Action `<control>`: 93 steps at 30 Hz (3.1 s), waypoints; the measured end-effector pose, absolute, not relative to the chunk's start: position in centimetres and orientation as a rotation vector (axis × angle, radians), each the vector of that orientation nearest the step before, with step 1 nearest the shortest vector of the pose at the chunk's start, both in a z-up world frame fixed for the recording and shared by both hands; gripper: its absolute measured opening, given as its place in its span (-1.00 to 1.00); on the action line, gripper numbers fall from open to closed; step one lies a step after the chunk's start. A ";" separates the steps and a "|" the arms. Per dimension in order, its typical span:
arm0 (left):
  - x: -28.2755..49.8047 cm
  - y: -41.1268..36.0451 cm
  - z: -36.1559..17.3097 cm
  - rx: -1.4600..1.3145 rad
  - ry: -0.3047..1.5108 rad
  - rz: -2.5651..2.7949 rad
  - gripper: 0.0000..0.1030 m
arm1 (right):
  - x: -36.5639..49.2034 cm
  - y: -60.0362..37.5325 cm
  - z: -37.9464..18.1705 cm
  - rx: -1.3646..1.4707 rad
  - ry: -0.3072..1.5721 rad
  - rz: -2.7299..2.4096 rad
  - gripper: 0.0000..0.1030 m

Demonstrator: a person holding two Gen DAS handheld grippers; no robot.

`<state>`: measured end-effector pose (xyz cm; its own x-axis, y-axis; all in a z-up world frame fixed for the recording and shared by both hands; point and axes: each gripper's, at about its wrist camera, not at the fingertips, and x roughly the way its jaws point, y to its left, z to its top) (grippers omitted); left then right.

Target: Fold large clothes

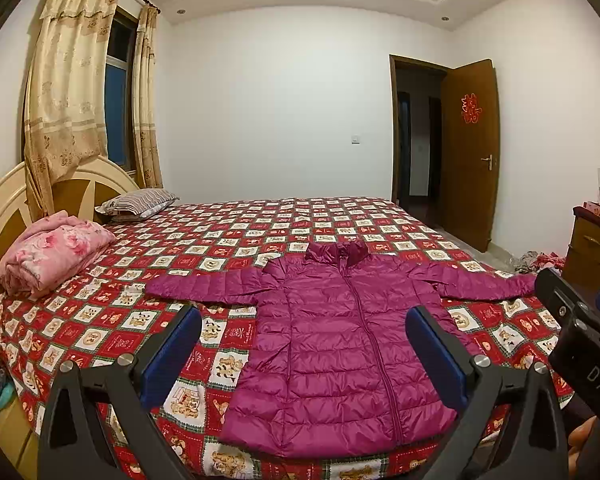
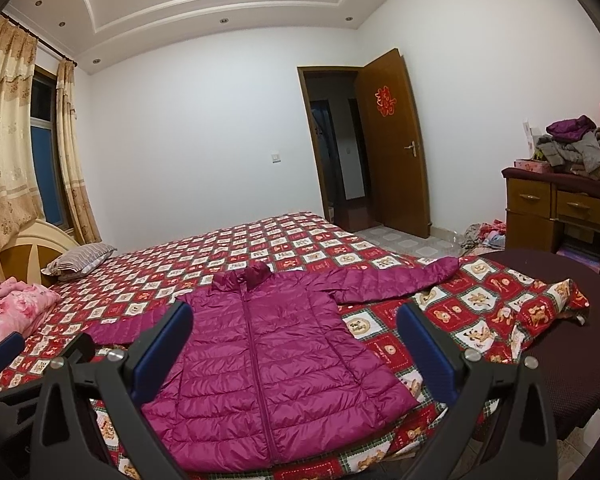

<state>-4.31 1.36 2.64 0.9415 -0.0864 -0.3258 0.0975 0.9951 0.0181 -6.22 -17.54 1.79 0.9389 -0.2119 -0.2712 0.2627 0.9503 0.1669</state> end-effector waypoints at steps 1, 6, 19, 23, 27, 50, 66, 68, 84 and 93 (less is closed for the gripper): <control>-4.3 1.4 2.6 0.034 0.330 -0.094 0.98 | -6.3 -17.5 1.7 0.202 0.253 -0.244 1.00; -4.5 1.4 2.7 0.033 0.324 -0.093 0.98 | -6.2 -17.5 1.8 0.202 0.248 -0.245 1.00; -4.6 1.6 3.1 0.028 0.313 -0.095 0.98 | -6.4 -17.4 1.8 0.203 0.243 -0.247 1.00; -4.6 1.6 3.2 0.027 0.310 -0.092 0.98 | -6.4 -17.4 1.8 0.203 0.244 -0.246 1.00; -4.6 1.6 3.3 0.023 0.308 -0.092 0.98 | -6.4 -17.4 1.8 0.203 0.243 -0.246 1.00; -4.8 1.7 3.4 0.020 0.301 -0.093 0.98 | -6.5 -17.2 1.9 0.201 0.246 -0.244 1.00; -1.9 1.7 1.7 0.017 0.368 -0.083 0.98 | -5.3 -18.6 1.2 0.245 0.274 -0.256 1.00; -0.9 1.6 1.4 0.021 0.379 -0.074 0.98 | -4.8 -19.2 1.1 0.249 0.274 -0.273 1.00; 8.9 2.1 -4.4 -0.019 0.575 -0.178 0.98 | 2.0 -25.9 -5.0 0.281 0.481 -0.305 1.00; 18.0 4.7 -5.9 0.009 0.583 -0.059 0.98 | 5.1 -38.7 -7.3 0.486 0.527 -0.436 0.82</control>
<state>18.02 4.67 -5.85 0.8331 -0.0528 -0.5506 0.0581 0.9983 -0.0078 5.12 -38.71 -7.26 0.7792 -0.2661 -0.5675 0.5075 0.7991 0.3222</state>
